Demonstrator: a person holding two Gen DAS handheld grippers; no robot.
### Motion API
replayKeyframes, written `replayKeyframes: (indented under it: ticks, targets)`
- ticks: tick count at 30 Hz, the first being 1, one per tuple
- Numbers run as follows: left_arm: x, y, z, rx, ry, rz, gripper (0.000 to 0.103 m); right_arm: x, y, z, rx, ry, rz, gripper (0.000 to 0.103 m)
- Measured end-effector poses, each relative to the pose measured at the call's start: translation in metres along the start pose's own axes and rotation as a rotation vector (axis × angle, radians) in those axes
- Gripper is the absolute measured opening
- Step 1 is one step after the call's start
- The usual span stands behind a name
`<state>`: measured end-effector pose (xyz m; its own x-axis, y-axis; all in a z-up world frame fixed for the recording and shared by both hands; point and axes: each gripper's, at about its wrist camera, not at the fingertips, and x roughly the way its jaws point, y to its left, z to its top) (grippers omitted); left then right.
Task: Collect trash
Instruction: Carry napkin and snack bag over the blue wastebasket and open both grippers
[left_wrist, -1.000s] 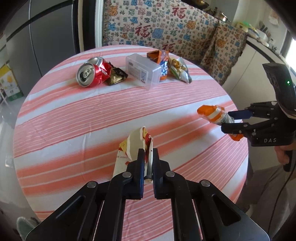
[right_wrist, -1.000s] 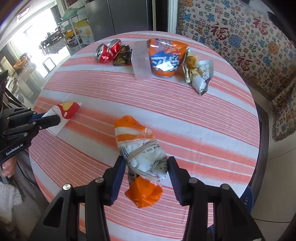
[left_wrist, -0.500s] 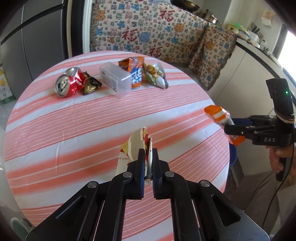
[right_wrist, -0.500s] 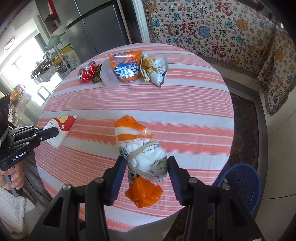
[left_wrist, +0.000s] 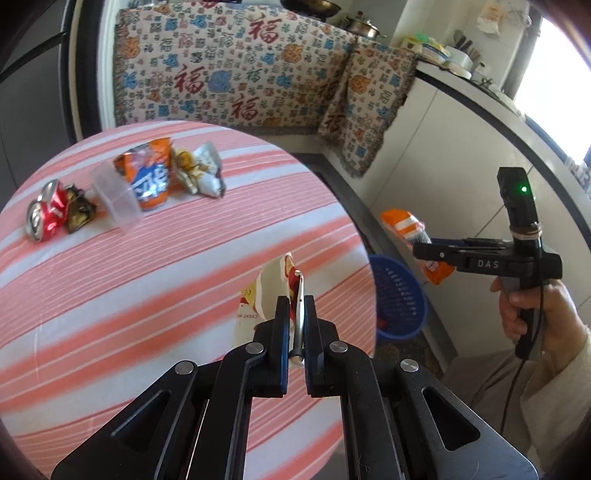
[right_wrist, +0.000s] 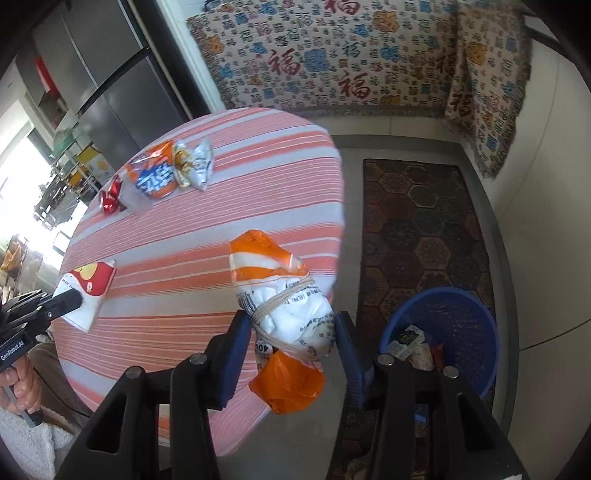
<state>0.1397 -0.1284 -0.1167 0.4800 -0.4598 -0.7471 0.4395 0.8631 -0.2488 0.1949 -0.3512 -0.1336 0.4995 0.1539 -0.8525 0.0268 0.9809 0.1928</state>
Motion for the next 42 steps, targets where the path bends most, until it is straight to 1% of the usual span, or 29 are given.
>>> replayKeyframes:
  ticks: [6, 12, 18, 21, 28, 33, 37, 40, 41, 42]
  targets:
    - [0.039, -0.065, 0.022, 0.068, 0.033, -0.082, 0.004, -0.010, -0.067, -0.011, 0.113, -0.023, -0.075, 0.048]
    - [0.085, -0.130, 0.035, 0.114, 0.067, -0.146, 0.004, -0.008, -0.116, -0.023, 0.195, -0.030, -0.119, 0.048]
    - [0.134, -0.180, 0.044, 0.164, 0.095, -0.177, 0.004, 0.000, -0.166, -0.037, 0.265, -0.034, -0.183, 0.048]
    - [0.159, -0.192, 0.047, 0.165, 0.116, -0.193, 0.004, 0.007, -0.188, -0.046, 0.310, -0.024, -0.202, 0.048]
    - [0.209, -0.211, 0.044, 0.161, 0.163, -0.222, 0.004, 0.016, -0.231, -0.061, 0.411, -0.015, -0.188, 0.048]
    - [0.236, -0.219, 0.038, 0.163, 0.200, -0.216, 0.004, 0.021, -0.249, -0.066, 0.450, -0.010, -0.165, 0.048]
    - [0.251, -0.223, 0.035, 0.171, 0.213, -0.216, 0.005, 0.021, -0.257, -0.067, 0.469, -0.022, -0.157, 0.048]
    - [0.261, -0.225, 0.032, 0.169, 0.224, -0.231, 0.007, 0.024, -0.264, -0.067, 0.491, -0.032, -0.142, 0.050]
    - [0.265, -0.226, 0.031, 0.165, 0.229, -0.231, 0.013, 0.024, -0.265, -0.066, 0.496, -0.036, -0.137, 0.050]
    - [0.269, -0.226, 0.031, 0.162, 0.236, -0.239, 0.031, 0.026, -0.266, -0.065, 0.502, -0.040, -0.134, 0.050]
